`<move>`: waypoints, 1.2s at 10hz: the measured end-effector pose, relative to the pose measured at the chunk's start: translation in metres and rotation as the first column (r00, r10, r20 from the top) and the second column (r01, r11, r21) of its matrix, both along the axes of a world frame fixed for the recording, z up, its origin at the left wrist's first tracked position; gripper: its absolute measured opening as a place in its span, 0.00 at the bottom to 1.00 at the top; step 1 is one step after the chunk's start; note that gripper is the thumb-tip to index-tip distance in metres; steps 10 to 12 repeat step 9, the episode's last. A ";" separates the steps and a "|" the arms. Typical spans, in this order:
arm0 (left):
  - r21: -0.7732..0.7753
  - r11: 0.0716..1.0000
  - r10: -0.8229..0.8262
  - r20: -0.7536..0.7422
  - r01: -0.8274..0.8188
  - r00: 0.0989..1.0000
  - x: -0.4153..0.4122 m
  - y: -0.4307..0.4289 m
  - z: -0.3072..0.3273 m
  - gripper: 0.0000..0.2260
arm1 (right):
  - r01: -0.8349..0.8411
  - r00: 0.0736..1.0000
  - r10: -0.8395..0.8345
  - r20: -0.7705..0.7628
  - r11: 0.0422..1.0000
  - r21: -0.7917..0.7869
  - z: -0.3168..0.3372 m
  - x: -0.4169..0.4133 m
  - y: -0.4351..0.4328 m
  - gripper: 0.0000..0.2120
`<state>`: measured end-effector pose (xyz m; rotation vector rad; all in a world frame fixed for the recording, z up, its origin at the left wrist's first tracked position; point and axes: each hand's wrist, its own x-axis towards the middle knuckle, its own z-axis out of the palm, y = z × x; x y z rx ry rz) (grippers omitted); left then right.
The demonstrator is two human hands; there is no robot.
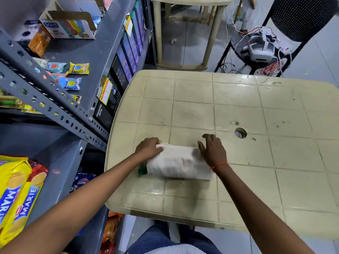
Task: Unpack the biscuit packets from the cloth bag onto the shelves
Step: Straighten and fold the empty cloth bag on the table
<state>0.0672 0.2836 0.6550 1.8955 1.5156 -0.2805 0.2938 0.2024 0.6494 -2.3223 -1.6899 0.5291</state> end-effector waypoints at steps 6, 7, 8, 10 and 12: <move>0.154 0.867 -0.408 -0.328 0.475 0.852 -0.051 -0.073 -0.046 0.28 | -0.405 0.860 0.484 0.161 0.840 -0.360 -0.059 -0.097 -0.036 0.33; 0.127 0.886 -0.363 -0.408 0.445 0.838 -0.087 -0.073 -0.038 0.27 | -0.427 0.864 0.492 0.107 0.829 -0.362 -0.056 -0.132 -0.027 0.33; 0.142 0.900 -0.318 -0.434 0.413 0.843 -0.125 -0.077 -0.030 0.28 | -0.457 0.850 0.523 0.056 0.787 -0.415 -0.042 -0.174 -0.032 0.36; 0.116 0.898 -0.336 -0.441 0.424 0.832 -0.110 -0.065 -0.019 0.28 | -0.453 0.839 0.535 0.106 0.791 -0.411 -0.044 -0.176 -0.018 0.35; 0.116 0.898 -0.336 -0.441 0.424 0.832 -0.110 -0.065 -0.019 0.28 | -0.453 0.839 0.535 0.106 0.791 -0.411 -0.044 -0.176 -0.018 0.35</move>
